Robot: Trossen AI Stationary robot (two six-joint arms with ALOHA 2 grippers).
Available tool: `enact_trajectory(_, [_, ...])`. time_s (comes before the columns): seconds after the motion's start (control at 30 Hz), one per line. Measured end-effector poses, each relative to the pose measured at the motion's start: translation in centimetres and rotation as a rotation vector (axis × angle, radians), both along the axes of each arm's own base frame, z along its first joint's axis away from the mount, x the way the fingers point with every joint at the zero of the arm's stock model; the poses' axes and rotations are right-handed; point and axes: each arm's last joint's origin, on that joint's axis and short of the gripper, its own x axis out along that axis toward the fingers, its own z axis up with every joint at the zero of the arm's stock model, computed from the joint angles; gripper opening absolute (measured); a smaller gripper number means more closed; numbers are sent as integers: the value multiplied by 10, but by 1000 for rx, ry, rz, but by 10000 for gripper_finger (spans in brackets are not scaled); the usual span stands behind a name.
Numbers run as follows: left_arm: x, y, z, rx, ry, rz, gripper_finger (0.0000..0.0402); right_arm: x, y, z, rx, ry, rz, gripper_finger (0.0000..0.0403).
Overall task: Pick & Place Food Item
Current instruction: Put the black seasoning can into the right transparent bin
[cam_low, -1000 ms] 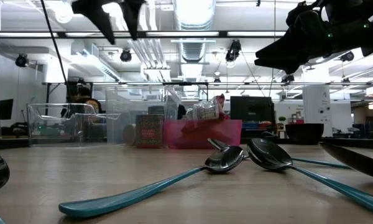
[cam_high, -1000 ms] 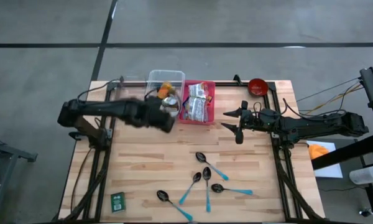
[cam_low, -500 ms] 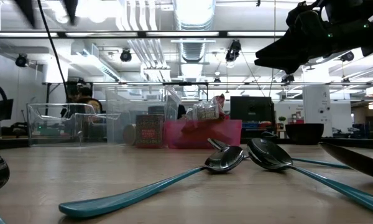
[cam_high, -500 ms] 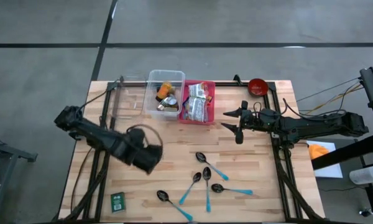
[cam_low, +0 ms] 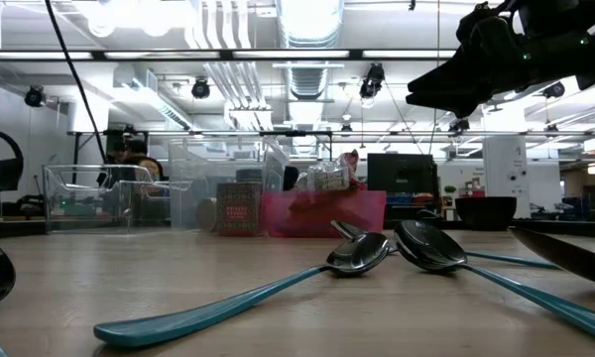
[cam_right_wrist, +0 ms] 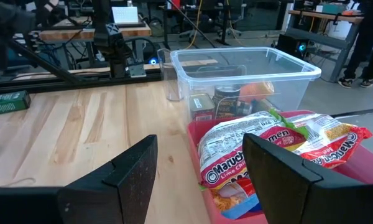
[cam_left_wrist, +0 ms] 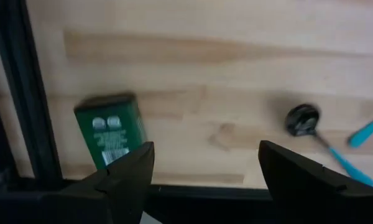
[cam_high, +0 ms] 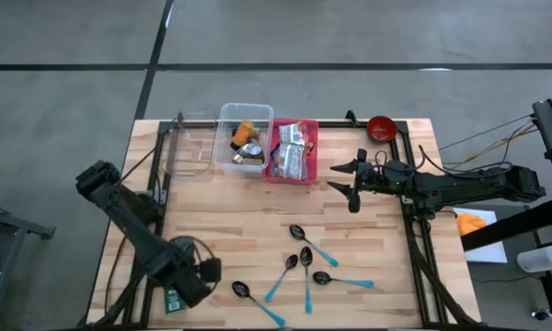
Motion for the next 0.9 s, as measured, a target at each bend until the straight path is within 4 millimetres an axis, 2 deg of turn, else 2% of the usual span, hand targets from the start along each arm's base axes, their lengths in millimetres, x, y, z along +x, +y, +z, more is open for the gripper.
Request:
enact_trajectory(0.1, [-8,-11,-11,-47,4,52,290,0,0,0,-1,1,0,235])
enact_trajectory(0.3, [-19,-23,-29,-166,118,202,290,0,0,0,0,0,0,235])
enact_trajectory(0.6, [-27,-17,-59,-191,196,242,289,0,0,0,-1,0,0,235])
enact_trajectory(0.9, [-33,-9,-97,-224,141,239,289,0,0,0,-1,1,0,235])
